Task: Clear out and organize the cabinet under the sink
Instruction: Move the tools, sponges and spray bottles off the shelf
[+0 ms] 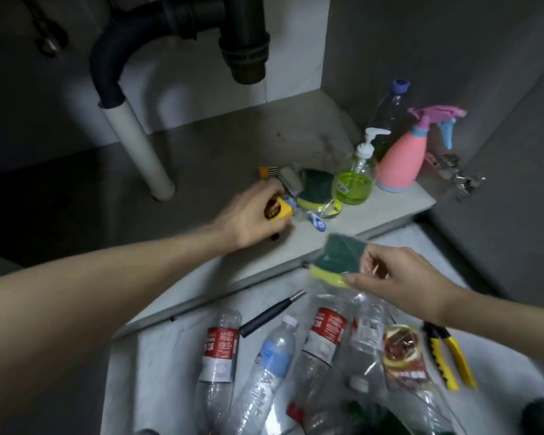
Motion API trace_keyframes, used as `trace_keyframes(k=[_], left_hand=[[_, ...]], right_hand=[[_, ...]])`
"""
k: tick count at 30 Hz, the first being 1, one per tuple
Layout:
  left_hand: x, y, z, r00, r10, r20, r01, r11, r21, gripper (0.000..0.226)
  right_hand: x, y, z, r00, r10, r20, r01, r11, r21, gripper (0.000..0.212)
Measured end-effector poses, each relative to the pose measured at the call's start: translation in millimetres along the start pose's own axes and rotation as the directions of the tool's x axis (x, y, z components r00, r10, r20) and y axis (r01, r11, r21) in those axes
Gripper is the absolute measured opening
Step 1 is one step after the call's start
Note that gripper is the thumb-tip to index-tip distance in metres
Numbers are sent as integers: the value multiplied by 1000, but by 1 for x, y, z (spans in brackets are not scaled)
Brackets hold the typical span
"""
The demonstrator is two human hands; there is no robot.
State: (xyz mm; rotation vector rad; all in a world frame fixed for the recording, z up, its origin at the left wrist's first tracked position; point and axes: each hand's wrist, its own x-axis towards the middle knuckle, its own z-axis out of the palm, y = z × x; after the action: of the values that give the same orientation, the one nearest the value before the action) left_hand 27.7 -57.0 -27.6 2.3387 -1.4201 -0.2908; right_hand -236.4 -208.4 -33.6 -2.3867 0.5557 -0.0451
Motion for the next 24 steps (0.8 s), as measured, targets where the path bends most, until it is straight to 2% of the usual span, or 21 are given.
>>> trace_keyframes(k=[3, 6, 8, 11, 13, 16, 20, 22, 24], left_hand=[[-27, 34, 30, 991, 54, 123, -54, 999, -1, 62], [-45, 58, 65, 967, 98, 237, -102, 995, 5, 67], [-46, 69, 88, 953, 125, 274, -124, 992, -23, 64], [-28, 83, 120, 938, 166, 306, -164, 986, -32, 61], [-8, 97, 139, 934, 190, 302, -187, 982, -39, 56], [17, 115, 163, 948, 149, 281, -158, 987, 11, 54], [28, 119, 192, 957, 19, 290, -47, 995, 88, 40], [28, 115, 200, 956, 19, 293, -52, 993, 107, 36], [27, 110, 202, 960, 29, 279, -55, 995, 87, 38]], right_hand=[[-19, 32, -41, 991, 119, 67, -101, 969, -224, 45], [-30, 70, -66, 972, 230, 45, -200, 916, -347, 44], [-28, 93, -67, 943, 333, 23, -308, 894, -326, 39], [-20, 123, -50, 843, 535, 55, -503, 821, -271, 29], [-22, 138, -34, 814, 579, 47, -551, 795, -253, 25], [-38, 153, -13, 803, 596, 4, -577, 779, -245, 26], [-60, 168, 0, 792, 606, 76, -527, 740, -418, 23], [-60, 169, -7, 821, 568, 57, -480, 742, -468, 27], [-54, 167, -15, 878, 476, 44, -369, 732, -572, 34]])
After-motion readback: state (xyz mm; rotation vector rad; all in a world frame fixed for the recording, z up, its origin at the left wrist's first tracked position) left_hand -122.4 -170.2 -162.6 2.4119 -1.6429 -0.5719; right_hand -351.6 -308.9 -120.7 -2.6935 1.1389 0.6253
